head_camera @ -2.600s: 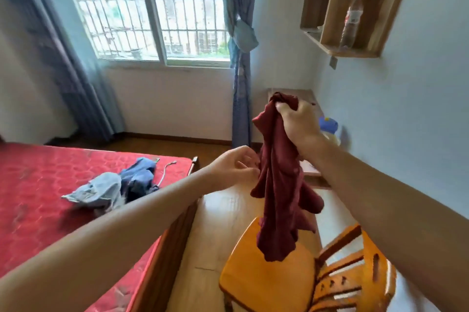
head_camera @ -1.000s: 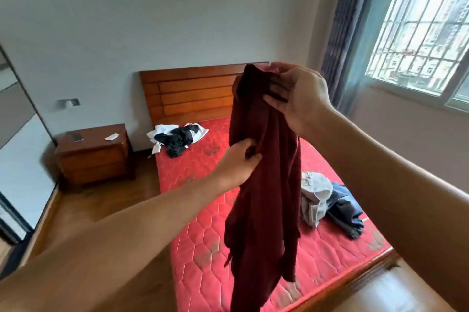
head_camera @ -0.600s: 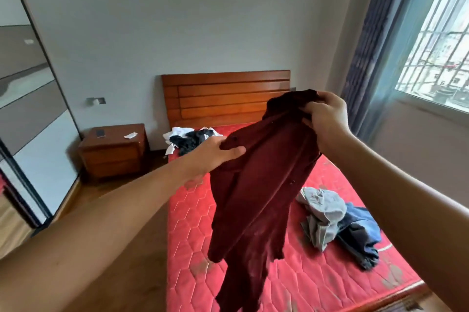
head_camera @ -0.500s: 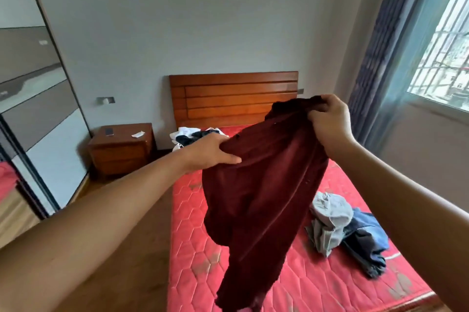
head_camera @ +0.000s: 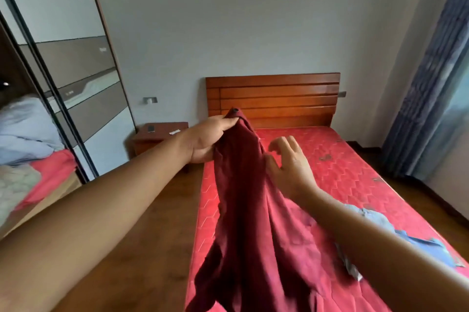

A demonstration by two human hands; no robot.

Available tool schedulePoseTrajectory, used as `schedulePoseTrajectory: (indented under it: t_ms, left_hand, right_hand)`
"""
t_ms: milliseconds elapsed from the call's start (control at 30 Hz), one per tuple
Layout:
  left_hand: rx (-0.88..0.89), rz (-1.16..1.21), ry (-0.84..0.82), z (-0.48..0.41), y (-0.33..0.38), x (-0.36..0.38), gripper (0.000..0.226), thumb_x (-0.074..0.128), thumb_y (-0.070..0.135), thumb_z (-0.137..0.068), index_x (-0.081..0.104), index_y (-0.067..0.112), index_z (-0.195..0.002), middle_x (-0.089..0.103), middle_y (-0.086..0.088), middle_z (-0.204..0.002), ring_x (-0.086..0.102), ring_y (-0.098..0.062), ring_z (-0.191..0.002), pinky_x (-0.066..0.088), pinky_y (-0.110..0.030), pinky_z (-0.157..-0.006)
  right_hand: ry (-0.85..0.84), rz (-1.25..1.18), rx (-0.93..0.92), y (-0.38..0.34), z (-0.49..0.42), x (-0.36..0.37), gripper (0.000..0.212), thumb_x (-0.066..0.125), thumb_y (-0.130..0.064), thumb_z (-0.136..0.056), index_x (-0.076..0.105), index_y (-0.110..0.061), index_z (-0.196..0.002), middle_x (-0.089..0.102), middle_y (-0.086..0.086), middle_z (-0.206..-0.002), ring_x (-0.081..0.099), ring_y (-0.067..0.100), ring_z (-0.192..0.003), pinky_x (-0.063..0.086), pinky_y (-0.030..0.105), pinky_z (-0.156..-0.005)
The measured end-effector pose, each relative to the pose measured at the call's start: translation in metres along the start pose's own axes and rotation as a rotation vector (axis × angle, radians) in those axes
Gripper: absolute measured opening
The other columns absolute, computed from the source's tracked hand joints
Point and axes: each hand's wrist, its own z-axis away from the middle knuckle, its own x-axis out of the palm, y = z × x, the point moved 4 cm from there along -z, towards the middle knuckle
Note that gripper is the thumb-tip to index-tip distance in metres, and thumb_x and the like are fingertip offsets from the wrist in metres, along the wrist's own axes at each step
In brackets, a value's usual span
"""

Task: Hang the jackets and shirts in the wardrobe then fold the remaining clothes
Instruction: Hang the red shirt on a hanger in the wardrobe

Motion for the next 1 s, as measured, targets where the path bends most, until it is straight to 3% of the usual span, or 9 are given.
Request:
schedulePoseTrajectory:
  t_ms: [167,267,333,400,500,633,767,900,1000]
  left_hand:
    - [0.141,-0.214,0.129,0.002,0.009,-0.012,0.028,0.049,0.033,-0.105,0.07,0.017,-0.096,0.072,-0.01,-0.102,0.069,-0.022,-0.098,0.051,-0.04,-0.102]
    - [0.138,-0.197,0.121,0.007,0.009,-0.021,0.027,0.056,0.04,-0.095,0.074,0.02,-0.1,0.067,-0.022,-0.122,0.061,-0.038,-0.121,0.039,-0.053,-0.114]
    - [0.138,-0.174,0.13,0.009,0.009,-0.027,0.031,0.058,0.042,-0.092,0.072,0.019,-0.106,0.063,-0.023,-0.129,0.057,-0.04,-0.127,0.038,-0.052,-0.115]
    - [0.128,-0.154,0.14,0.012,0.009,-0.031,0.035,0.06,0.044,-0.086,0.071,0.019,-0.107,0.066,-0.019,-0.125,0.058,-0.038,-0.126,0.039,-0.051,-0.115]
    - [0.131,-0.166,0.165,0.014,0.006,-0.043,0.031,0.059,0.044,-0.089,0.07,0.019,-0.104,0.071,-0.011,-0.111,0.064,-0.034,-0.114,0.038,-0.051,-0.115]
    - [0.122,-0.125,0.194,0.018,0.002,-0.054,0.026,0.048,0.03,-0.106,0.068,0.015,-0.098,0.073,-0.005,-0.095,0.066,-0.022,-0.094,0.04,-0.048,-0.114]
    - [0.09,-0.085,0.179,0.018,-0.005,-0.067,0.031,0.048,0.036,-0.105,0.07,0.015,-0.102,0.073,-0.007,-0.106,0.067,-0.023,-0.103,0.043,-0.042,-0.111]
    - [0.072,-0.091,0.213,0.016,-0.01,-0.077,0.036,0.057,0.048,-0.098,0.072,0.019,-0.112,0.068,-0.01,-0.128,0.063,-0.025,-0.119,0.041,-0.048,-0.114]
    - [0.079,-0.06,0.195,0.012,-0.015,-0.081,0.034,0.056,0.044,-0.098,0.075,0.018,-0.11,0.068,-0.01,-0.128,0.059,-0.027,-0.126,0.035,-0.048,-0.118]
  right_hand:
    - [-0.128,-0.24,-0.024,-0.032,0.022,0.038,0.026,0.046,0.004,-0.08,0.052,-0.019,-0.093,0.055,-0.011,-0.07,0.042,0.006,-0.061,0.037,0.03,-0.057]
    - [-0.273,-0.338,0.193,-0.029,0.014,0.064,0.025,0.048,0.005,-0.077,0.059,-0.018,-0.075,0.067,-0.003,-0.071,0.053,0.003,-0.065,0.049,0.038,-0.059]
    - [-0.436,-0.49,0.326,-0.029,0.011,0.081,0.026,0.05,-0.003,-0.075,0.071,-0.016,-0.08,0.076,0.002,-0.085,0.066,0.012,-0.08,0.059,0.05,-0.076]
    - [-0.539,-0.674,0.452,-0.034,0.01,0.088,0.027,0.057,-0.009,-0.077,0.073,-0.019,-0.096,0.076,0.005,-0.094,0.069,0.019,-0.087,0.059,0.053,-0.086]
    - [-0.588,-0.961,0.61,-0.044,0.005,0.091,0.025,0.056,0.001,-0.094,0.067,-0.008,-0.114,0.075,0.006,-0.086,0.071,0.016,-0.072,0.06,0.034,-0.065]
    - [-0.54,-1.007,0.72,-0.046,-0.006,0.097,0.033,0.038,0.011,-0.094,0.069,-0.001,-0.088,0.07,0.01,-0.069,0.064,0.017,-0.053,0.051,0.024,-0.051]
    - [-0.625,-0.826,0.669,-0.048,-0.002,0.107,0.032,0.043,0.008,-0.086,0.072,-0.006,-0.089,0.061,0.021,-0.093,0.054,0.027,-0.076,0.041,0.033,-0.069]
    - [-0.755,-0.944,0.748,-0.058,0.014,0.118,0.025,0.055,-0.004,-0.091,0.074,-0.009,-0.105,0.068,0.031,-0.11,0.06,0.035,-0.096,0.05,0.051,-0.092]
    - [-0.688,-1.073,0.814,-0.062,0.011,0.124,0.026,0.048,-0.003,-0.098,0.066,-0.001,-0.116,0.071,0.02,-0.09,0.067,0.033,-0.08,0.055,0.049,-0.085]
